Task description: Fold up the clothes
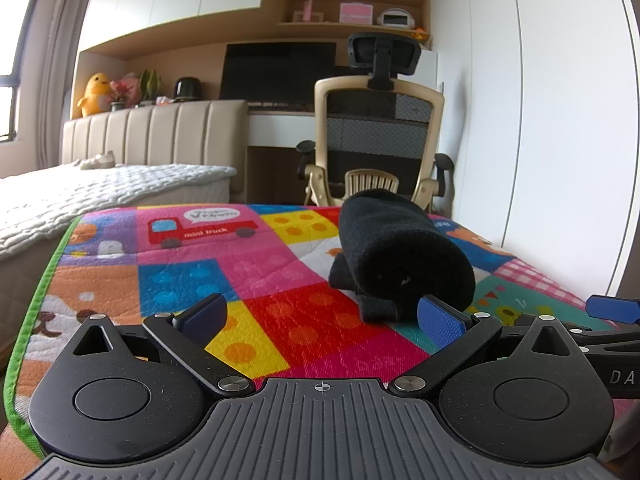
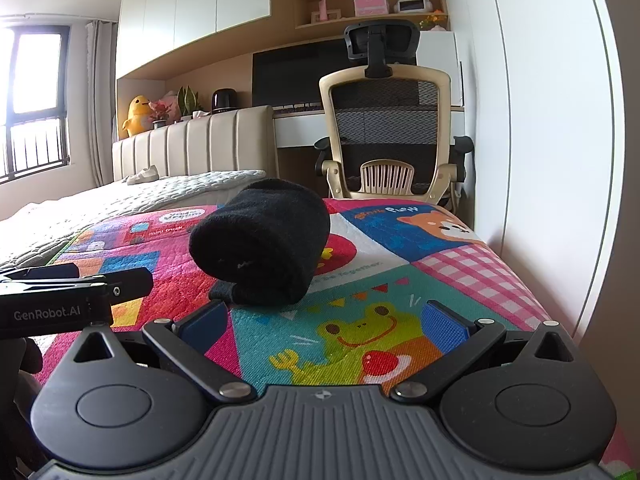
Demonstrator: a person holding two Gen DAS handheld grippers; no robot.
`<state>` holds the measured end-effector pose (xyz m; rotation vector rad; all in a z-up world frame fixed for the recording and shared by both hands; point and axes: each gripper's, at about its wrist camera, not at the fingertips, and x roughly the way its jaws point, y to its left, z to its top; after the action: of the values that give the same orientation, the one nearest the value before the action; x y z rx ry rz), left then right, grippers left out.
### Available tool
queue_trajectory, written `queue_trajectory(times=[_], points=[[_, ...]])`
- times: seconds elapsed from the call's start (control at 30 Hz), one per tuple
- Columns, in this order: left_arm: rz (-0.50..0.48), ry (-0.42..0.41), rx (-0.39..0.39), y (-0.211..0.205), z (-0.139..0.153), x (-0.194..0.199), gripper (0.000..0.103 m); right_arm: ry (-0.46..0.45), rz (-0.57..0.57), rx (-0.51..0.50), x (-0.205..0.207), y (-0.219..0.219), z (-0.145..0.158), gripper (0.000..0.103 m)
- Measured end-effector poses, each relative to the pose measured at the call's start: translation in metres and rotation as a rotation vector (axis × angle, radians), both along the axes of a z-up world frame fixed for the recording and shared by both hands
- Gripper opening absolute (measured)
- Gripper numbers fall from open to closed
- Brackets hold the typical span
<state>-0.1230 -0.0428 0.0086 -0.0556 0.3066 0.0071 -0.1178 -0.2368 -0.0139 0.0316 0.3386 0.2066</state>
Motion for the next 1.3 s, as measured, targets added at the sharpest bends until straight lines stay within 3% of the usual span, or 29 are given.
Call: queue_trajectory(times=[1.3], points=[[0.000, 0.001, -0.009, 0.0026, 0.0001, 0.0004, 0.103, 0.006, 0.010, -0.013, 0.0005, 0.0023, -0.0005, 0.103]])
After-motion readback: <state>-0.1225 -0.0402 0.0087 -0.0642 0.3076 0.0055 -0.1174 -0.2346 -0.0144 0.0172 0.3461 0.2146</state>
